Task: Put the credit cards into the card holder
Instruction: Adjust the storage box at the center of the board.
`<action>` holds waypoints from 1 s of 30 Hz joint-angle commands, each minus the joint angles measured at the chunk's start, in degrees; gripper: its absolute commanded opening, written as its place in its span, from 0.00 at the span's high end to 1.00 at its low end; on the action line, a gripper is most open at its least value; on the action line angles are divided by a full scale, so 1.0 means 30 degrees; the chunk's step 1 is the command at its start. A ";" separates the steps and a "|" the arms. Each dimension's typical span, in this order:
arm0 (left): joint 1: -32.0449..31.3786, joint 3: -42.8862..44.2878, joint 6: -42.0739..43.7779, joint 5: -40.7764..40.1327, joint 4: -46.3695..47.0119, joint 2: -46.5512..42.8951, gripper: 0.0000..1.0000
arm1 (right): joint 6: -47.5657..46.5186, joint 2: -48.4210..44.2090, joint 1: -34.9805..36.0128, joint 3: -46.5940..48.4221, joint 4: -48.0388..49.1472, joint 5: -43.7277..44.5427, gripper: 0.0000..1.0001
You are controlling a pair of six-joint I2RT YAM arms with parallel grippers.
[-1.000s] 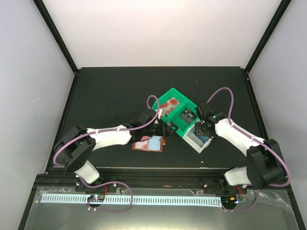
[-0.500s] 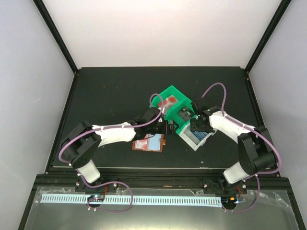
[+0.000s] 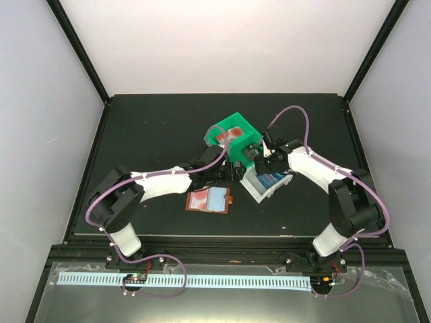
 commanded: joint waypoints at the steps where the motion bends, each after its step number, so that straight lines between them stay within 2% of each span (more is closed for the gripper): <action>1: 0.0212 0.1064 -0.0218 -0.0968 -0.0366 0.0582 0.05 | -0.1195 0.0385 0.0155 0.0816 0.0687 -0.0191 0.38; 11: 0.0396 0.1231 -0.0817 -0.1885 -0.0789 0.1420 0.07 | -0.2112 0.0207 0.0151 -0.0042 -0.0883 0.3955 0.38; 22: 0.1033 0.1737 0.0019 -0.0217 -0.0690 0.2475 0.11 | -0.0835 0.1757 0.0151 0.0252 -0.0428 0.4929 0.39; 30: 0.1064 0.3047 0.0138 -0.0040 -0.1942 0.3527 0.10 | 0.0299 0.2504 0.0133 0.0629 -0.0961 0.6121 0.44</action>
